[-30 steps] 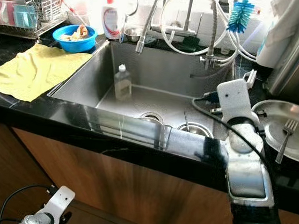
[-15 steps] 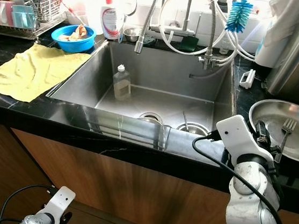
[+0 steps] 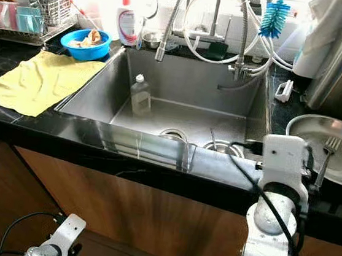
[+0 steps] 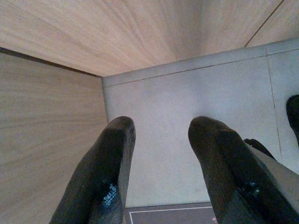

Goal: Kitchen organization

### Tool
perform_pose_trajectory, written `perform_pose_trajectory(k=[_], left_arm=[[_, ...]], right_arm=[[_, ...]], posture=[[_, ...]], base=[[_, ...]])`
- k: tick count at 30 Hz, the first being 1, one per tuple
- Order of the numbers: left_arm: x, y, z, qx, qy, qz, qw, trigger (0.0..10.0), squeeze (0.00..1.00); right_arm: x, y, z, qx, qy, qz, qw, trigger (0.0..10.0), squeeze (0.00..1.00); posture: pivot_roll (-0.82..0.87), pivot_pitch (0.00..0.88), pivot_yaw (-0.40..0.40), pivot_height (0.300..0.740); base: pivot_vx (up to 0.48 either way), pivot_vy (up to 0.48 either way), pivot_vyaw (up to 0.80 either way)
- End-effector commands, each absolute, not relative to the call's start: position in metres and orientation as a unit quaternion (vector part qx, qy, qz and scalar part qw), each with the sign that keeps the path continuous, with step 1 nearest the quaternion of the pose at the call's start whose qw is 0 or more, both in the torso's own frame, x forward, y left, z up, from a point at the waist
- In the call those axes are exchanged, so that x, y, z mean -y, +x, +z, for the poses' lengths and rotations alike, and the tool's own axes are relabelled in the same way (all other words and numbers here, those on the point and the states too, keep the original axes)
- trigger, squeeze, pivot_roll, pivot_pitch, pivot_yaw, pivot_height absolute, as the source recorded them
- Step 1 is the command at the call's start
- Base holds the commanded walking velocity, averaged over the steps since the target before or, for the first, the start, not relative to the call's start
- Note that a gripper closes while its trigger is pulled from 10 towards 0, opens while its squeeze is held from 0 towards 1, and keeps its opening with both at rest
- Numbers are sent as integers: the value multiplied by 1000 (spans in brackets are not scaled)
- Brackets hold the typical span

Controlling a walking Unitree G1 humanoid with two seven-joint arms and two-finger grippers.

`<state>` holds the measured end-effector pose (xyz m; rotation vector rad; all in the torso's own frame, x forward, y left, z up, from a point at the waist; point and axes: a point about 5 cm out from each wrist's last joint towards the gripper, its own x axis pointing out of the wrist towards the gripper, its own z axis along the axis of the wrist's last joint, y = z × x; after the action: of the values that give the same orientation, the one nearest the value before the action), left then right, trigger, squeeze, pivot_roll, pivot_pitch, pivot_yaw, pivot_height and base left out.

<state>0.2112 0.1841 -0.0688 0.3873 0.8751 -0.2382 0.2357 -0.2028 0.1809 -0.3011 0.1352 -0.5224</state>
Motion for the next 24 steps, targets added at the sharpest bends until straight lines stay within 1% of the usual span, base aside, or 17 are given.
perform_pose_trajectory(k=[1, 3, 6, 7, 9, 10, 11, 14, 16, 21, 24], left_arm=[[-192, 204, -72, -437, 195, -111, 871, 10000, 0], [-192, 204, -73, -439, 195, -111, 870, 10000, 0], [-193, 203, -73, -441, 195, -110, 869, 10000, 0], [-193, 202, -73, -441, 195, -110, 869, 10000, 0], [-194, 201, -73, -443, 195, -108, 868, 10000, 0], [-195, 201, -74, -443, 195, -108, 868, 10000, 0], [-195, 201, -74, -443, 195, -108, 868, 10000, 0], [-195, 200, -74, -446, 194, -108, 867, 10000, 0], [-195, 199, -75, -446, 195, -108, 867, 10000, 0], [-195, 199, -75, -447, 195, -107, 866, 10000, 0], [-195, 198, -75, -448, 195, -107, 866, 10000, 0]], right_arm=[[202, 235, 186, -53, -145, -254, 955, 10000, 0], [204, 236, 185, -65, -163, -243, 954, 10000, 0], [206, 238, 182, -94, -229, -215, 945, 10000, 0], [211, 237, 180, -114, -282, -205, 930, 10000, 0], [217, 235, 178, -135, -329, -190, 915, 10000, 0], [218, 235, 176, -148, -358, -168, 906, 10000, 0], [218, 235, 176, -148, -358, -168, 906, 10000, 0], [225, 231, 174, -186, -421, -123, 879, 10000, 0], [228, 229, 177, -192, -440, -128, 868, 10000, 0], [231, 227, 179, -210, -448, -127, 860, 10000, 0], [237, 223, 185, -219, -465, -133, 847, 10000, 0]], posture=[[-139, 0, 66, 740], [-140, 0, 67, 740], [-140, 0, 65, 740], [-140, 0, 64, 740], [-143, 0, 64, 740], [-144, 0, 65, 740], [-144, 0, 65, 740], [-147, 0, 64, 740], [-146, 0, 63, 740], [-145, 0, 63, 740], [-148, 0, 63, 740]], base=[[0, 0, 0], [0, 0, 0], [0, 0, 0], [0, 0, 0], [0, 0, 0], [0, 0, 0], [0, 0, 0], [0, 0, 0], [0, 0, 0], [0, 0, 0], [0, 0, 0]])
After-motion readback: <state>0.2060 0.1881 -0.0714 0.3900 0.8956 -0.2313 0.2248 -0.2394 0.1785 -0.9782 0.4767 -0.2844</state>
